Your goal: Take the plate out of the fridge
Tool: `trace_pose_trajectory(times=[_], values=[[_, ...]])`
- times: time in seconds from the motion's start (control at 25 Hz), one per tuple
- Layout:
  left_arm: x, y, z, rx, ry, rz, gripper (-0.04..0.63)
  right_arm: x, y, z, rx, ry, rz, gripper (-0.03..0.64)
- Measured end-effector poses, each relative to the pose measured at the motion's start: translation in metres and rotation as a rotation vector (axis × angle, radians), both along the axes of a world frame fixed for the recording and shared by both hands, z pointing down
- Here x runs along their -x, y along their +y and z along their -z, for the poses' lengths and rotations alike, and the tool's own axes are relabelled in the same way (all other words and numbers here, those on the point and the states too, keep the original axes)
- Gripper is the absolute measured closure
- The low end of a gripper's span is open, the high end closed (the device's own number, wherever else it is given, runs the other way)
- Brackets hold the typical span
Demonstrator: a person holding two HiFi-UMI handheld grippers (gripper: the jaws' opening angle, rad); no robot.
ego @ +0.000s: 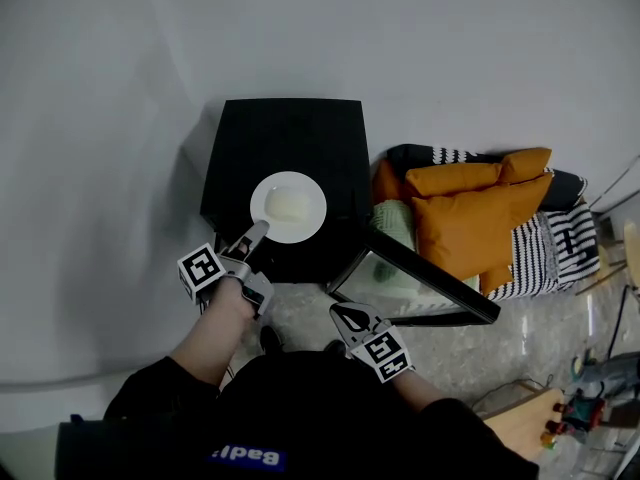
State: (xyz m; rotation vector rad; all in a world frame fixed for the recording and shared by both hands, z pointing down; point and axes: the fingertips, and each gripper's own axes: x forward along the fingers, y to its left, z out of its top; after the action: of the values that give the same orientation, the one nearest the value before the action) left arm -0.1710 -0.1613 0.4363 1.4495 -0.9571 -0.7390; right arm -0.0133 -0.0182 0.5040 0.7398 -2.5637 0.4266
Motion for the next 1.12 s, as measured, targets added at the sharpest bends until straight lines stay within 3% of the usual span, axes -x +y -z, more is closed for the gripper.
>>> trace_pose_trajectory(times=[0.44, 0.72, 0.88, 1.0, 1.12], values=[[0.005, -0.027, 0.002, 0.020, 0.030, 0.077, 0.569, 0.002, -0.009, -0.004, 0.019, -0.010, 0.010, 0.608], [0.002, -0.032, -0.001, 0.050, 0.009, 0.078, 0.569, 0.002, -0.015, -0.005, 0.028, -0.028, 0.008, 0.608], [-0.002, -0.032, 0.001, 0.042, -0.094, 0.040, 0.568, 0.001, -0.016, -0.005, 0.032, -0.046, 0.015, 0.608], [-0.006, -0.033, 0.003, 0.027, -0.189, -0.001, 0.480, 0.002, -0.016, -0.003, 0.029, -0.061, 0.022, 0.607], [-0.008, -0.032, 0.005, 0.015, -0.250, -0.030, 0.459, 0.001, -0.016, 0.000, 0.028, -0.073, 0.031, 0.607]])
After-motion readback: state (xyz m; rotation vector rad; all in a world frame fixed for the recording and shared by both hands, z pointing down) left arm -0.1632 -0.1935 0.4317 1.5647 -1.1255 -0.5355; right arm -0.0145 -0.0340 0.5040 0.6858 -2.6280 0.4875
